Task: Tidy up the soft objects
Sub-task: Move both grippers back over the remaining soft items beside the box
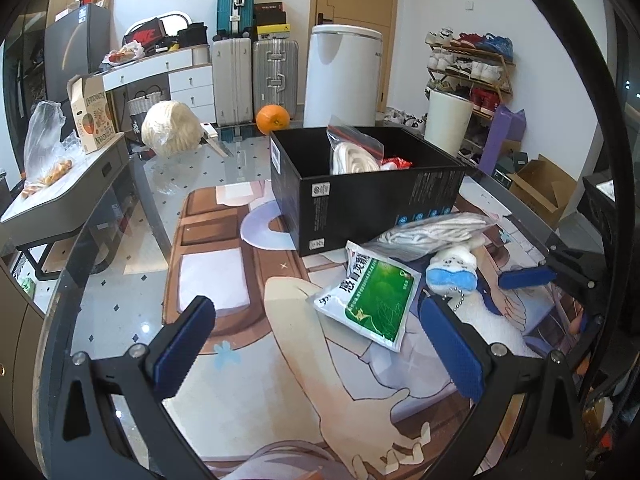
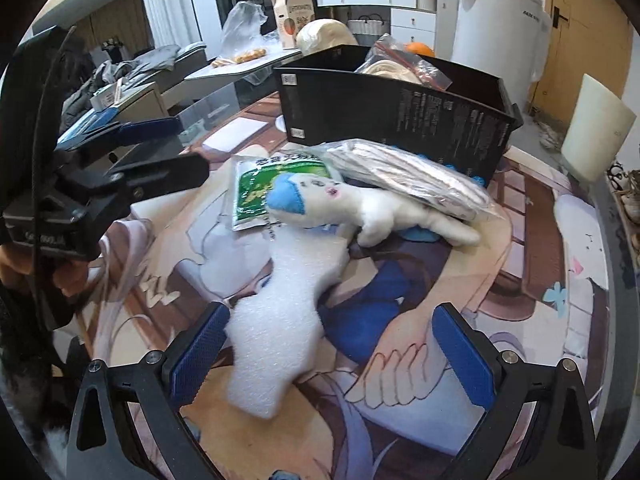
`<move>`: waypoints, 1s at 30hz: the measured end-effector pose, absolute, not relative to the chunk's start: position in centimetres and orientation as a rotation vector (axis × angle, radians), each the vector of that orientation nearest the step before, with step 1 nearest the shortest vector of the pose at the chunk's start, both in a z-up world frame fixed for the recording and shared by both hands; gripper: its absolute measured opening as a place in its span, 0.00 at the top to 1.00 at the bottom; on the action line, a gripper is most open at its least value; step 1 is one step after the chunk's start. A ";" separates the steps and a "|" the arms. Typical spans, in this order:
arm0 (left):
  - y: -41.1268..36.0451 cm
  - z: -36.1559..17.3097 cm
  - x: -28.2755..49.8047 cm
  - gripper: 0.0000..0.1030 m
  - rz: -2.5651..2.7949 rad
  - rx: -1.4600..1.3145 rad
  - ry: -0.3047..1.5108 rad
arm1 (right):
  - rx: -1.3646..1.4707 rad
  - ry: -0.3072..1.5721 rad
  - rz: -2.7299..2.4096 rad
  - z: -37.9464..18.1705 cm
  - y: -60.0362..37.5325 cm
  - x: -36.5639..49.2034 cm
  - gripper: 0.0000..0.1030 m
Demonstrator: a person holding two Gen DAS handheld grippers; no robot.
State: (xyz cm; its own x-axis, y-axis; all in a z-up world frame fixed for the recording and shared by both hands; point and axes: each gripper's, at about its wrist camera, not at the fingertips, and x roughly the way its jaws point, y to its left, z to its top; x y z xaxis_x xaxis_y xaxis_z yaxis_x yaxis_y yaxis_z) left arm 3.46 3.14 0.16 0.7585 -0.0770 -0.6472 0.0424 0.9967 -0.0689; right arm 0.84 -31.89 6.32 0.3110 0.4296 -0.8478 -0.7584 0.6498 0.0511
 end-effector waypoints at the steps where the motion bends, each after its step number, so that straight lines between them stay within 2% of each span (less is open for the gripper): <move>1: 3.1 0.1 3.5 0.00 -0.072 -0.047 0.713 | -0.395 0.969 0.803 6.3 -31.9 0.8 0.01; 8: 2.3 -0.7 4.8 0.00 -0.119 -0.008 0.798 | -0.410 0.978 0.754 6.2 -33.1 1.8 0.01; 30: 0.4 -2.5 8.8 0.00 -0.122 0.181 0.911 | -0.405 0.968 0.755 6.4 -34.2 2.1 0.01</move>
